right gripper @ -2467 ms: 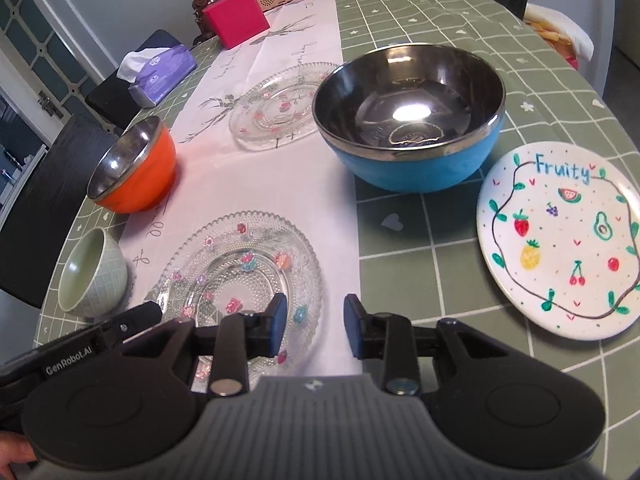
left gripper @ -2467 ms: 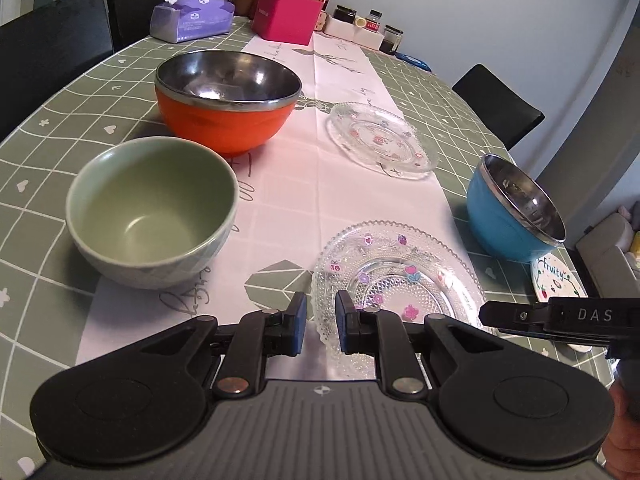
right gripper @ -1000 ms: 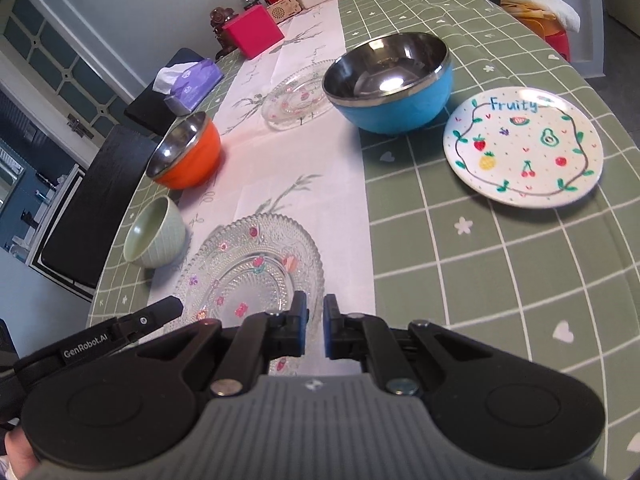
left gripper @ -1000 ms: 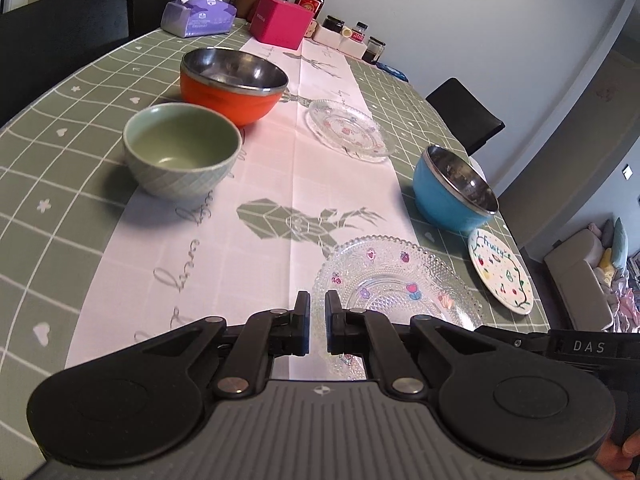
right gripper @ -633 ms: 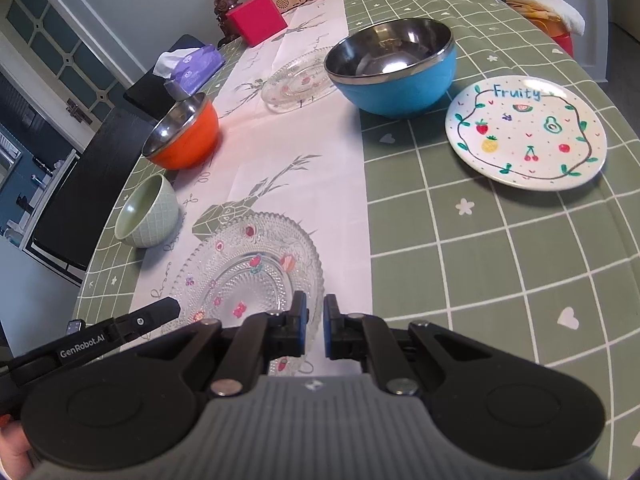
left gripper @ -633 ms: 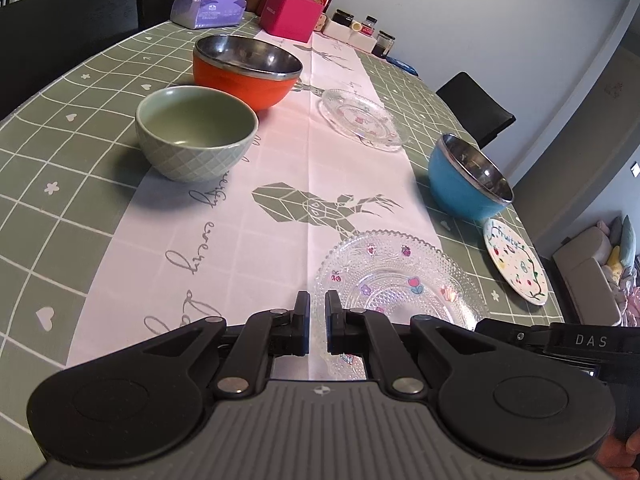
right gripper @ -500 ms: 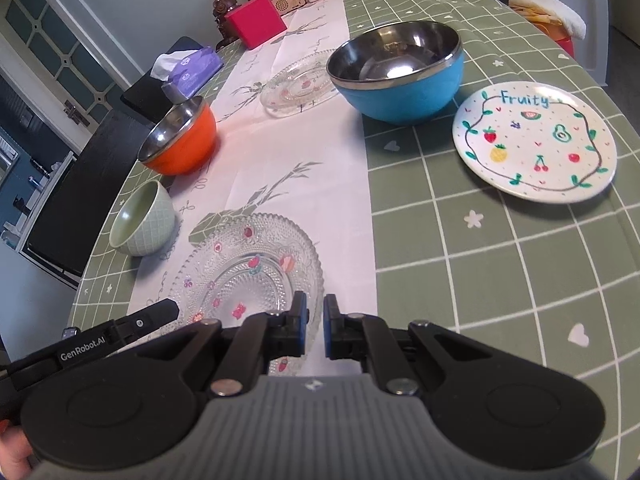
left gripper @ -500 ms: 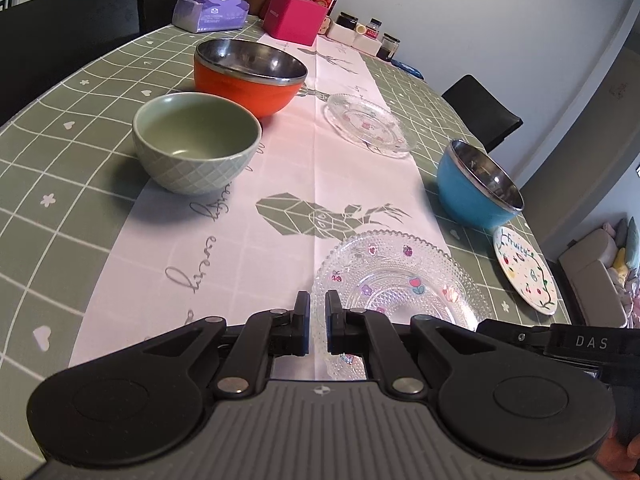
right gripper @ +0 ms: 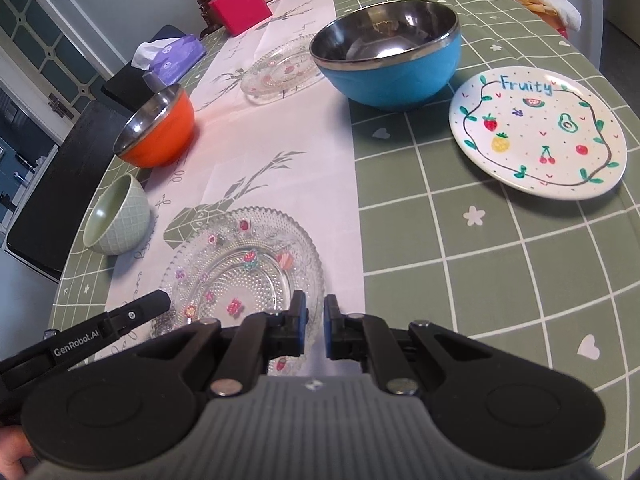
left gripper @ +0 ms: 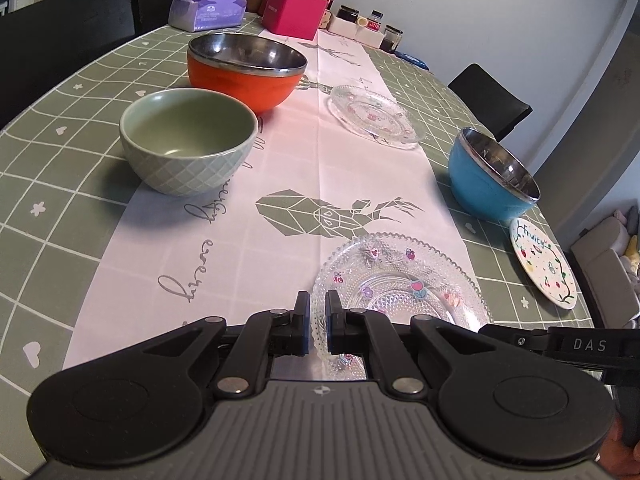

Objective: Organize plates and bowls

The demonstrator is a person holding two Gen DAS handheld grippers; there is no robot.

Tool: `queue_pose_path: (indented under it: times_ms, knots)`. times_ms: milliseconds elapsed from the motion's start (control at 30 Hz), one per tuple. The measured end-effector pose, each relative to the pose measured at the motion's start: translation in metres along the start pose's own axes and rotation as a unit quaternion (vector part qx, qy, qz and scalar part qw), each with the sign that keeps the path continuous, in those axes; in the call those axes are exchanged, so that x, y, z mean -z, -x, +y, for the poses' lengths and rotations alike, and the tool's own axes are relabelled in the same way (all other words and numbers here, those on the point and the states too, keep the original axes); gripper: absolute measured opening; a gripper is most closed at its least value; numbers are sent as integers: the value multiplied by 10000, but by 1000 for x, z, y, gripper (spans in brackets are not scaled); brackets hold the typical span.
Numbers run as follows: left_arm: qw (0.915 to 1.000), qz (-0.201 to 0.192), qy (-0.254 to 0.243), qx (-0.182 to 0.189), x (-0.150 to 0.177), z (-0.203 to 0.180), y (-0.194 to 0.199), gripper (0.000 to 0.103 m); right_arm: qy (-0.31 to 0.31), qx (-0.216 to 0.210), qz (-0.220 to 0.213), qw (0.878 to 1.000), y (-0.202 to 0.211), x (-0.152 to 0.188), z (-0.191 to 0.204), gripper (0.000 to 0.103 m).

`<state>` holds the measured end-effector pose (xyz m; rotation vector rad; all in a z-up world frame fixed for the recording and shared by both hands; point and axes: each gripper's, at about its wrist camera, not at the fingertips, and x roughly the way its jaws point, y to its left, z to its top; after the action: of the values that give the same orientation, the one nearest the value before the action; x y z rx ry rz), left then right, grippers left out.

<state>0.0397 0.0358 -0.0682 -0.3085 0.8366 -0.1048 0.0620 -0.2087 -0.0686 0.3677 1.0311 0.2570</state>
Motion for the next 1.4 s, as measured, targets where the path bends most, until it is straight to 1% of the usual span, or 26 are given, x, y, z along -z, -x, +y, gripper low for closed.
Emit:
queue_pose_path:
  times_ms: [100,233,300,333,367,400,433,467,533,567,600,633,700,800,900,967,1067,1167,1267,1300,1400]
  knots:
    - [10000,13,-78,-39,-1,-2,-1,8,54,33,-7,10000,0,0,1,7]
    - [9994,-29,-307,-162,1,-8,0,9,162,85,15,9998,-1,2,6,13]
    - [9992,-72,-333,-212,1,-8,1,9,279,123,-15,9995,0,3,10,24]
    - [9991,-112,-330,-239,0,-8,3,9,318,157,-50,9994,2,3,11,32]
    - [9990,-174,-330,-261,0,-7,5,10,342,203,-92,9992,3,2,12,37]
    - [9986,-265,-352,-282,-1,-7,9,14,346,227,-141,9990,6,2,13,37]
    - [9982,-360,-388,-297,-3,-8,13,22,330,219,-184,9990,9,1,13,37]
    - [9977,-432,-424,-289,-6,-9,18,25,291,193,-234,9991,12,0,12,38]
    - [9970,-498,-557,-190,-14,-12,28,39,241,120,-333,9991,21,-3,12,40]
    - [9966,-513,-641,-111,-21,-15,34,44,235,88,-385,9989,25,-5,13,41]
    - [9960,-533,-720,-31,-29,-17,38,53,234,47,-427,9988,29,-9,14,41]
    - [9954,-559,-778,52,-37,-19,42,54,219,-11,-446,9988,33,-14,15,41]
    - [9943,-589,-875,158,-61,-24,45,54,137,-188,-450,9987,39,-28,17,41]
    - [9943,-505,-920,162,-102,-34,42,54,71,-332,-436,9985,39,-58,24,41]
    - [9925,-463,-1075,343,-138,-44,33,54,184,-303,-488,9982,35,-93,33,41]
    - [9918,-425,-1175,282,-158,-52,23,54,237,-186,-517,9982,30,-117,40,41]
    - [9928,-303,-1117,321,-184,-56,1,54,155,-132,-468,9987,18,-151,46,41]
    - [9933,-10,-1130,245,-205,-59,-28,53,93,-33,-356,9993,1,-180,51,41]
    - [9934,290,-1109,43,-219,-58,-60,52,145,153,-183,9996,-21,-203,55,41]
    - [9934,425,-1064,-4,-223,-57,-71,49,203,223,-132,9995,-29,-209,56,41]
    - [9922,584,-1079,-242,-232,-55,-99,48,338,466,-37,9983,-52,-226,56,41]
